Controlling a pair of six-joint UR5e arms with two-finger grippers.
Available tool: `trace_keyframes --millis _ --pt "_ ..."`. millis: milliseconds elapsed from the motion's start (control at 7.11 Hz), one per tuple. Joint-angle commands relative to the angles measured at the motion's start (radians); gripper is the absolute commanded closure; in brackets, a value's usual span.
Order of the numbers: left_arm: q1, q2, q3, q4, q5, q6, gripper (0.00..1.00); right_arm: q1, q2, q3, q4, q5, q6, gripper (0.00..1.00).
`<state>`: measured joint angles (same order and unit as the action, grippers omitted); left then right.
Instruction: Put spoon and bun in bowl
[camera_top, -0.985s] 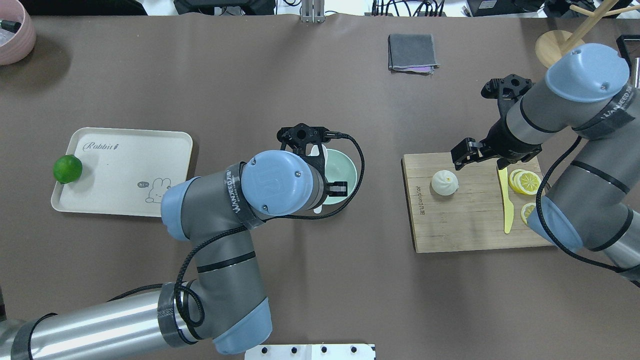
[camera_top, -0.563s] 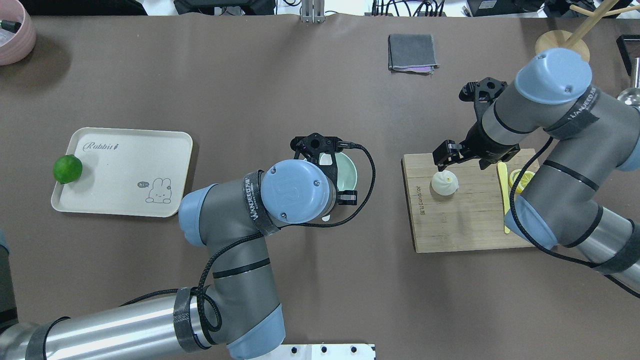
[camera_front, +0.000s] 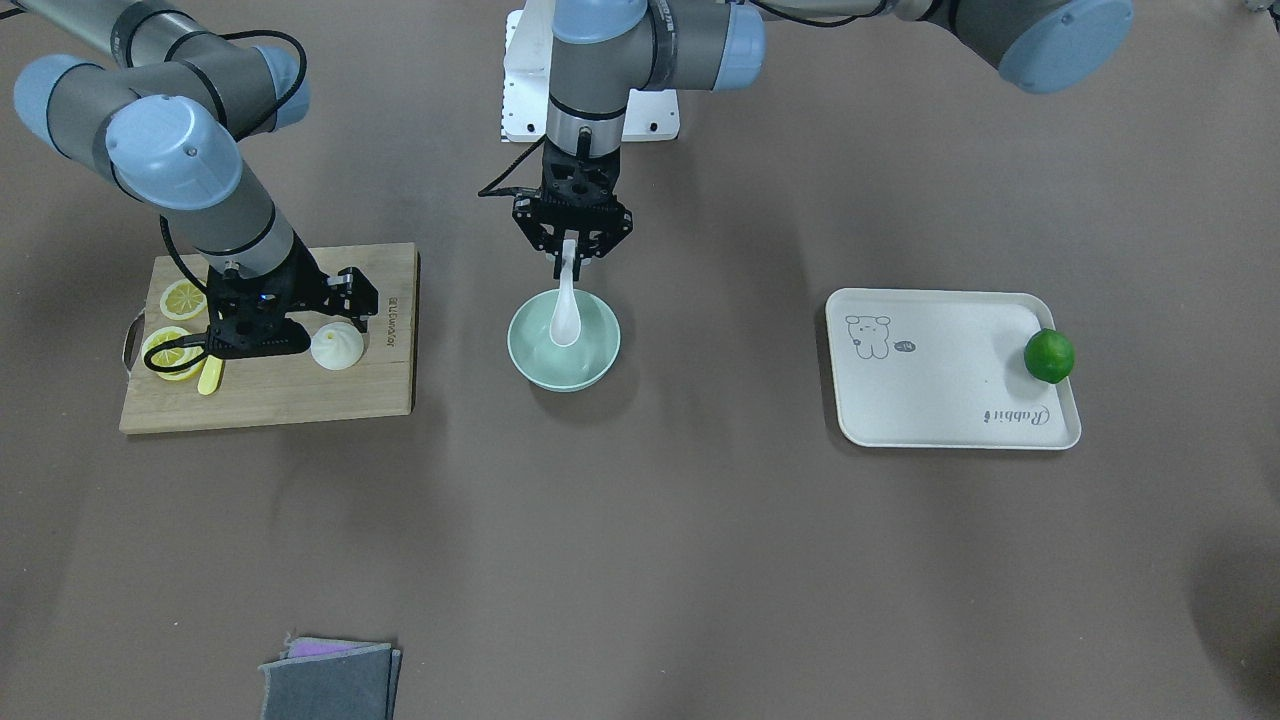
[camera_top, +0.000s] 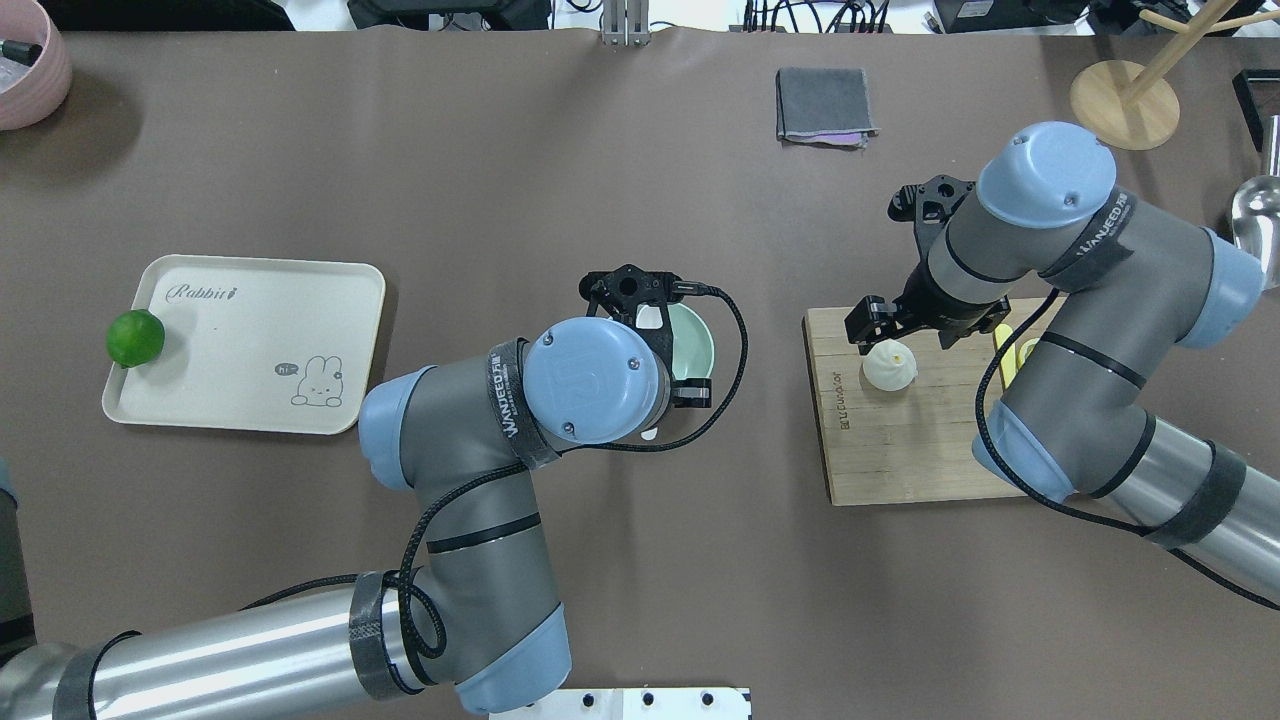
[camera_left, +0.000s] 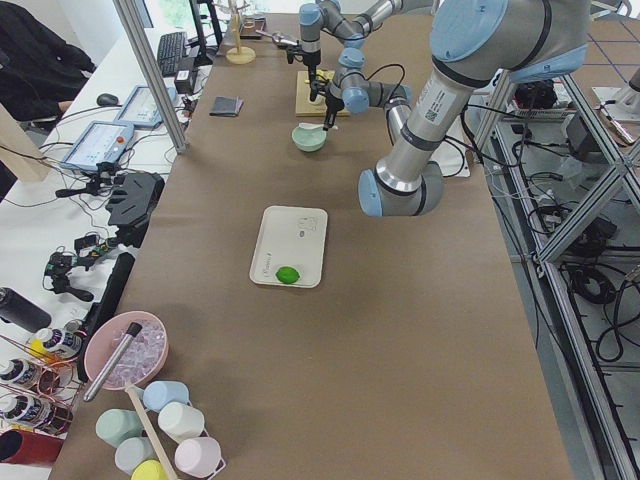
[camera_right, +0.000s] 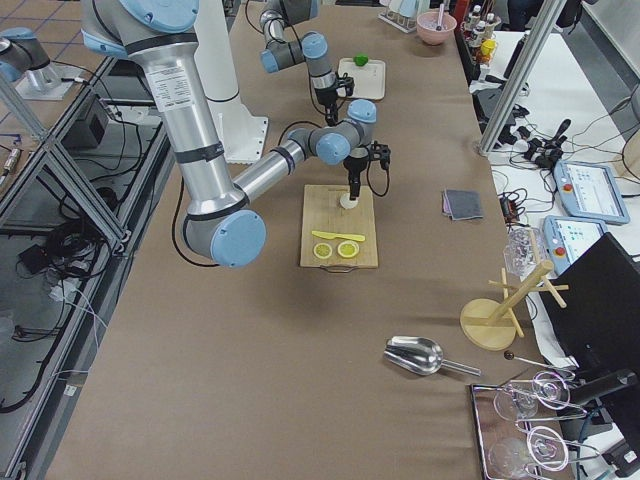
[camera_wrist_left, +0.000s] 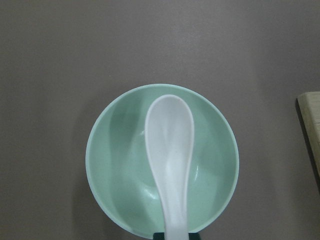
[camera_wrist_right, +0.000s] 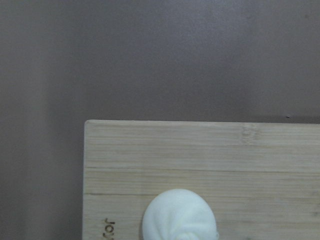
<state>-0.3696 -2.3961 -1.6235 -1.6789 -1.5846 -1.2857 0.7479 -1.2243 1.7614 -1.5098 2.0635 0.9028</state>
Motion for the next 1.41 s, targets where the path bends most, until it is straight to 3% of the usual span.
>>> trace_keyframes --millis 0,141,281,422,704,1126,1267 --pt "-0.002 0.0 0.005 -0.01 0.0 -0.006 0.72 -0.021 -0.01 -0.086 0.112 -0.028 0.002 0.01" --pt "-0.012 0.002 0.005 -0.01 0.002 -0.001 0.02 -0.021 -0.011 -0.083 0.12 -0.026 0.016 0.01" --pt "-0.025 0.002 0.004 -0.012 0.002 -0.001 0.02 -0.025 -0.012 -0.073 0.12 -0.025 0.06 0.05" --pt "-0.032 0.0 -0.001 -0.01 0.0 0.0 0.02 -0.033 -0.014 -0.053 0.119 -0.026 0.097 0.23" --pt "-0.038 0.002 -0.009 -0.01 0.0 0.005 0.02 -0.047 -0.018 -0.04 0.118 -0.028 0.133 1.0" --pt "-0.075 0.027 -0.039 -0.01 -0.008 0.035 0.02 -0.021 -0.001 0.045 0.088 -0.007 0.134 1.0" --pt "-0.11 0.119 -0.126 -0.005 -0.011 0.18 0.02 0.002 0.038 0.046 0.085 0.012 0.134 1.0"
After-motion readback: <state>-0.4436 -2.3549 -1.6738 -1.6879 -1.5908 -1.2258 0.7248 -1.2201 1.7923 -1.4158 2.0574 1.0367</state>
